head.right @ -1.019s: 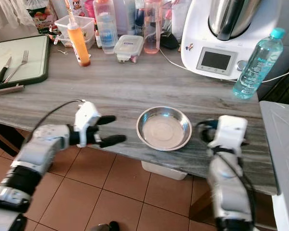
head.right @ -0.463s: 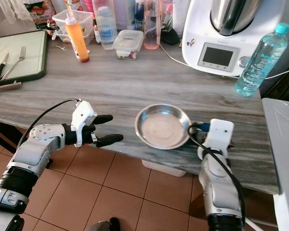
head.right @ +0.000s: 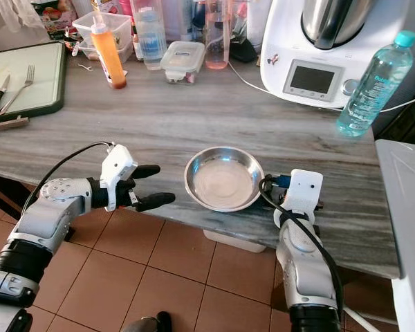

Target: Setting the table

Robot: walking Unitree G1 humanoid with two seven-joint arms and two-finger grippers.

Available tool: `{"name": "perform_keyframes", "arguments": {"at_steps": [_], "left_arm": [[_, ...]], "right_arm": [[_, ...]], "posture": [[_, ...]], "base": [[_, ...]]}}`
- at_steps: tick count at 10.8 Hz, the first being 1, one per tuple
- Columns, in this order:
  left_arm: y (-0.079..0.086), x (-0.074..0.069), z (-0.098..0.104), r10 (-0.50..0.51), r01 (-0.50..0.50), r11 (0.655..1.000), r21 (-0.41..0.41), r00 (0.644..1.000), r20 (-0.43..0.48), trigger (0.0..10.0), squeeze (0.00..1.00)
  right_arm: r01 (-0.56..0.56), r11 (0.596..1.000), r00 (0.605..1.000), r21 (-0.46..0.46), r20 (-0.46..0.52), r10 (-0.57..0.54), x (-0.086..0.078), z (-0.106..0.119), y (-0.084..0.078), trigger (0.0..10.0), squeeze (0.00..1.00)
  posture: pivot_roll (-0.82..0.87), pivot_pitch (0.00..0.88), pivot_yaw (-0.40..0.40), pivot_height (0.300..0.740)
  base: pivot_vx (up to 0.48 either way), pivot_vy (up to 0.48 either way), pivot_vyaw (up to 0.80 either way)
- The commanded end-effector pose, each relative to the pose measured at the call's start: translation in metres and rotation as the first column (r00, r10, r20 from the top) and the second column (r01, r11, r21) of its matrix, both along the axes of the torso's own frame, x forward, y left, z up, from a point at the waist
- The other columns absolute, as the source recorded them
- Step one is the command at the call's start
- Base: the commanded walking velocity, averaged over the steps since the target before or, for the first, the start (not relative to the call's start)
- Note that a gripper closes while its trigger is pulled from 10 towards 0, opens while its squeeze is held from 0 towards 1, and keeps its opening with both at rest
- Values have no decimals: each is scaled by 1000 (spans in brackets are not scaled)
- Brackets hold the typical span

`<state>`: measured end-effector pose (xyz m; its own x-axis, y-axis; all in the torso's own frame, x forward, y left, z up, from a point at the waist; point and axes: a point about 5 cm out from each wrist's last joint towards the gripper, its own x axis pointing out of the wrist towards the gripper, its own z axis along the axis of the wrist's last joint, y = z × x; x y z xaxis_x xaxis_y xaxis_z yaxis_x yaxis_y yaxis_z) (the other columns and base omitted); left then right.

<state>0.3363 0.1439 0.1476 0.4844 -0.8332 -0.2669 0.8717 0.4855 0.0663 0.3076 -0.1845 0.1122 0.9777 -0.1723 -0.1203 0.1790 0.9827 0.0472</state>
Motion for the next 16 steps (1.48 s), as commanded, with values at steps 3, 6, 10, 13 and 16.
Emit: {"name": "perform_keyframes", "arguments": {"at_steps": [3, 6, 10, 13, 16], "left_arm": [[2, -1, 2, 1, -1, 1000, 4, 1000, 10, 10000, 0], [2, -1, 2, 0, 0, 1000, 2, 1000, 10, 10000, 0], [2, 0, 2, 1, -1, 1000, 4, 1000, 13, 10000, 0], [5, 4, 5, 25, -25, 1000, -9, 999, 31, 10000, 0], [-1, 5, 5, 27, -26, 999, -39, 999, 30, 10000, 0]], "right_arm": [[-90, 995, 996, 34, -19, 91, 3, -5, 21, 10000, 1000], [-150, 988, 989, 44, -9, 150, 4, -5, 33, 10000, 1000], [-161, 986, 987, 29, -3, 161, 2, -4, 33, 10000, 1000], [-58, 996, 998, -66, 28, 60, -11, 1, 10, 10000, 1000], [41, 981, 991, -191, 131, -16, -27, 22, -7, 10000, 1000]], "posture": [[181, 160, 32, 740], [180, 158, 29, 740], [177, 152, 30, 740], [173, 147, 30, 740], [145, 133, 18, 740]], "base": [[0, 0, 0], [0, 0, 0], [0, 0, 0], [0, 0, 0], [0, 0, 0]]}}
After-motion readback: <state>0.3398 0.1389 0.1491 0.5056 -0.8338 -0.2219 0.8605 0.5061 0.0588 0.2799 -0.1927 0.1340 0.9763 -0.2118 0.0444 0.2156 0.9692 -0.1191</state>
